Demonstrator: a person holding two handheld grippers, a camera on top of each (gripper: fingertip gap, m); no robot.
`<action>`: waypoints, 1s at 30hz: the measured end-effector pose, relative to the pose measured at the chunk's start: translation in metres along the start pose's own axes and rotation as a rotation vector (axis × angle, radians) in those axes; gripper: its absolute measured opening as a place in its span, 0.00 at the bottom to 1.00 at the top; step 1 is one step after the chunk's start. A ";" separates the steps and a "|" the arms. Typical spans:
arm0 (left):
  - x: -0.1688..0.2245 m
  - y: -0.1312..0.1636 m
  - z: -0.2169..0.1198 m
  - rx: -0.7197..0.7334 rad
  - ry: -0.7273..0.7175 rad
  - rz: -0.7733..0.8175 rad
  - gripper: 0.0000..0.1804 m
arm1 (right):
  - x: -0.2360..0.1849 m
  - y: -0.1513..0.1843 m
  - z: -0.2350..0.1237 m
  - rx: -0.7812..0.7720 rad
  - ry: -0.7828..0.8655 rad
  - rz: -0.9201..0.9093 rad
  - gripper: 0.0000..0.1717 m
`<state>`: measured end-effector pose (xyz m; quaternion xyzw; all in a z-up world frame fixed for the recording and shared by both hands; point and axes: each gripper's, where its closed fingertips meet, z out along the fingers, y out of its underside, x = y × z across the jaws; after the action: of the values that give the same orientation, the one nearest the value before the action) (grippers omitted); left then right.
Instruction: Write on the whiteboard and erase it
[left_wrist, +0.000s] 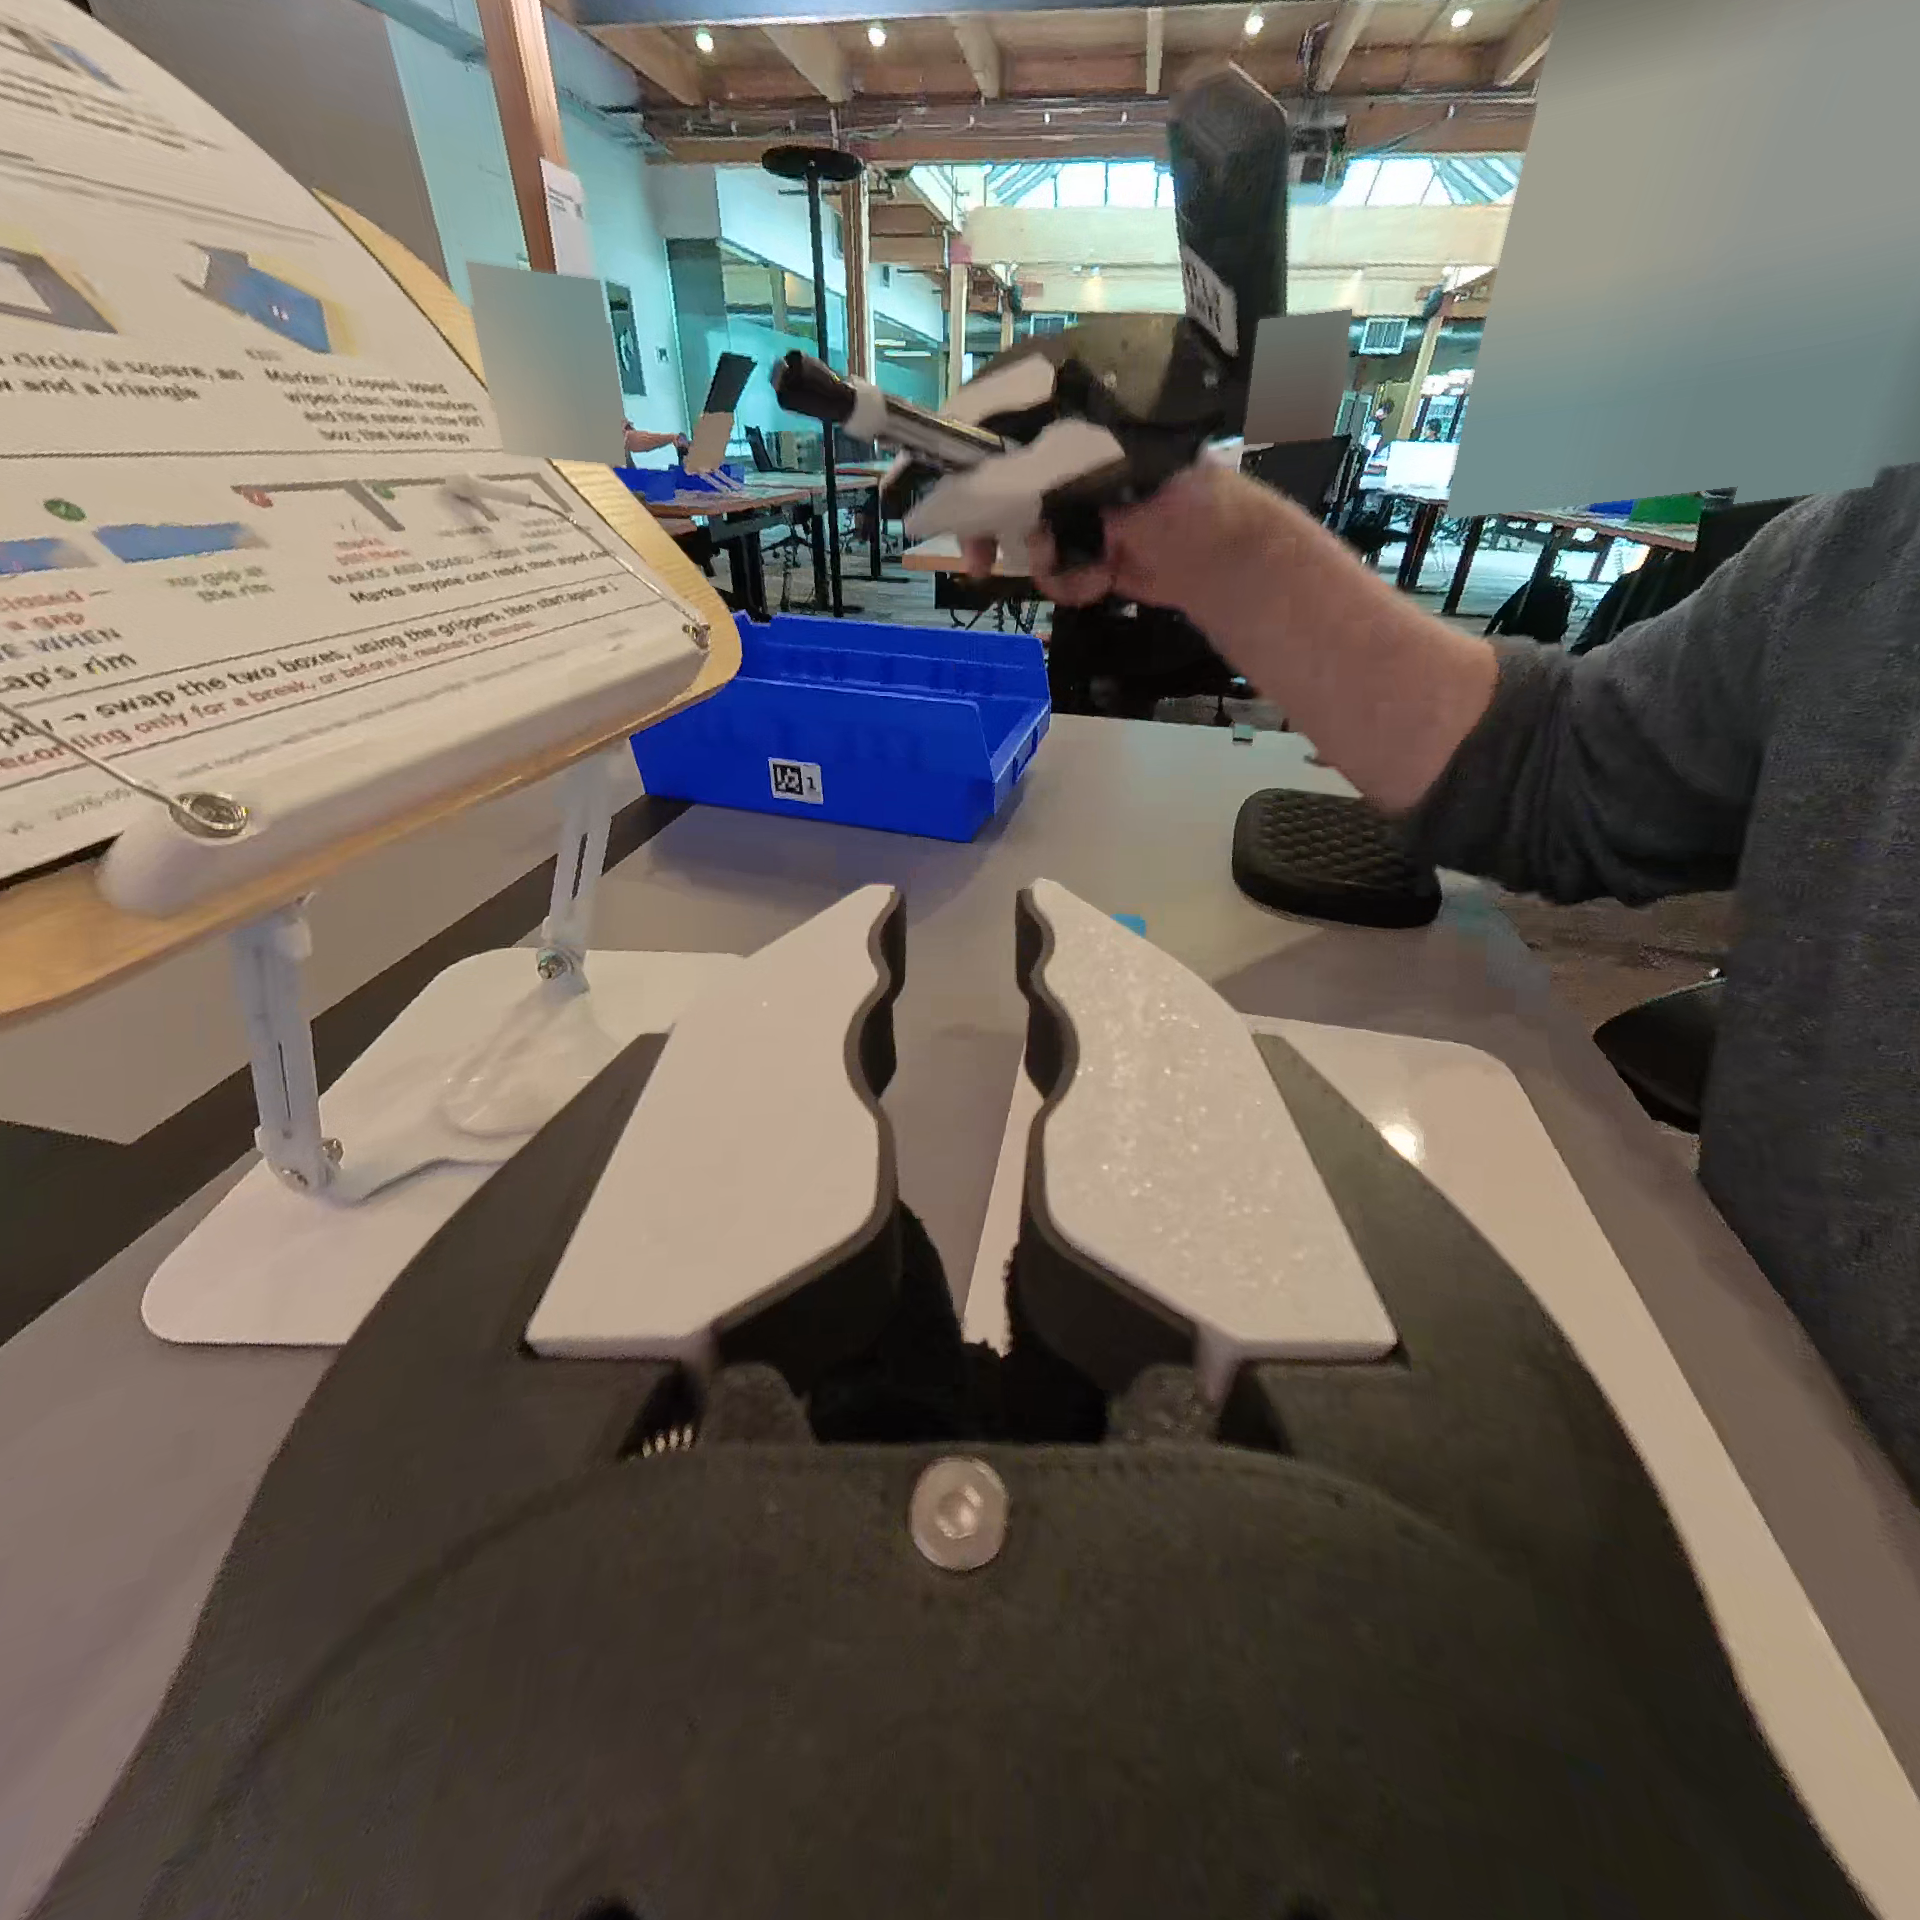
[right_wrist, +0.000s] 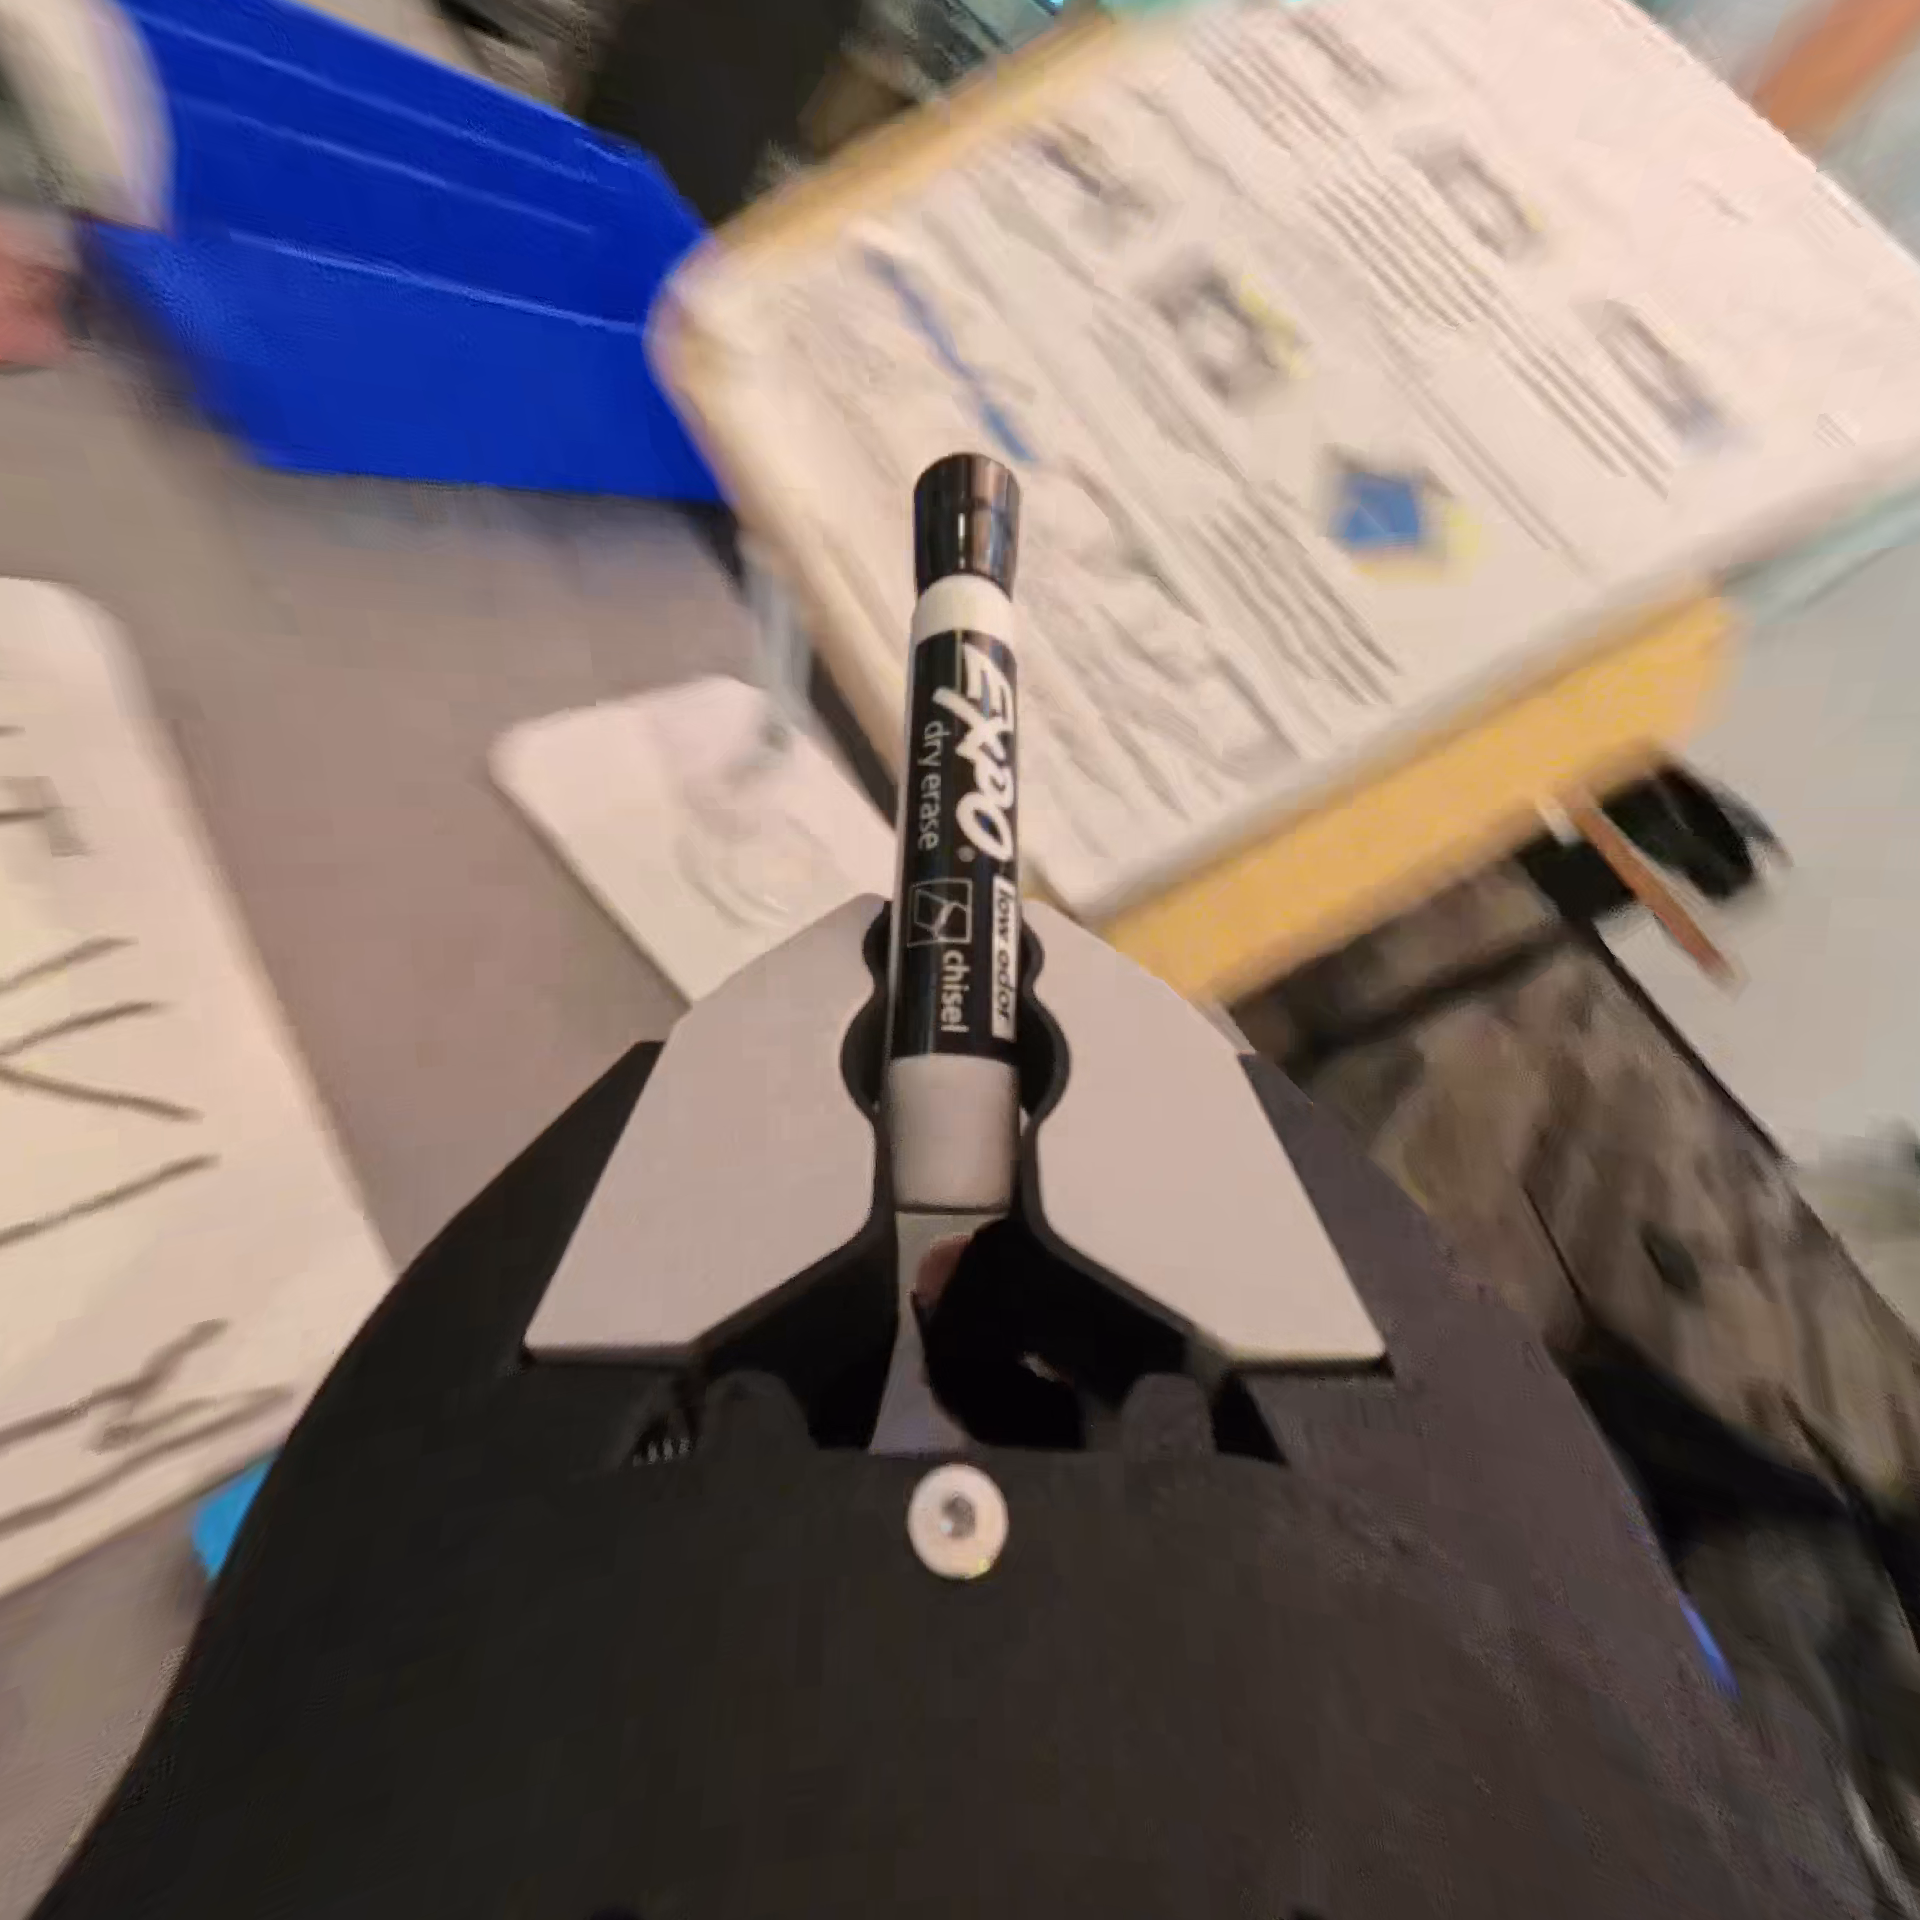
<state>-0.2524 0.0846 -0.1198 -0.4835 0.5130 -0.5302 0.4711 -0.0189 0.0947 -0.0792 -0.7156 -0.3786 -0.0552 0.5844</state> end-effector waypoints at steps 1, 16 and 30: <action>-0.002 0.003 0.001 -0.012 -0.005 -0.002 0.11 | 0.031 0.020 -0.013 -0.087 0.081 0.042 0.12; -0.034 0.055 0.001 -0.224 -0.112 -0.057 0.10 | 0.081 0.304 -0.029 -1.071 0.066 0.292 0.17; -0.028 0.070 -0.020 -0.476 -0.048 -0.057 0.13 | -0.040 0.129 -0.068 -0.626 -0.252 -0.184 0.40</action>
<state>-0.2697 0.1122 -0.1905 -0.6076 0.5984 -0.3957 0.3408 0.0560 0.0120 -0.1814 -0.8242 -0.4753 -0.1326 0.2779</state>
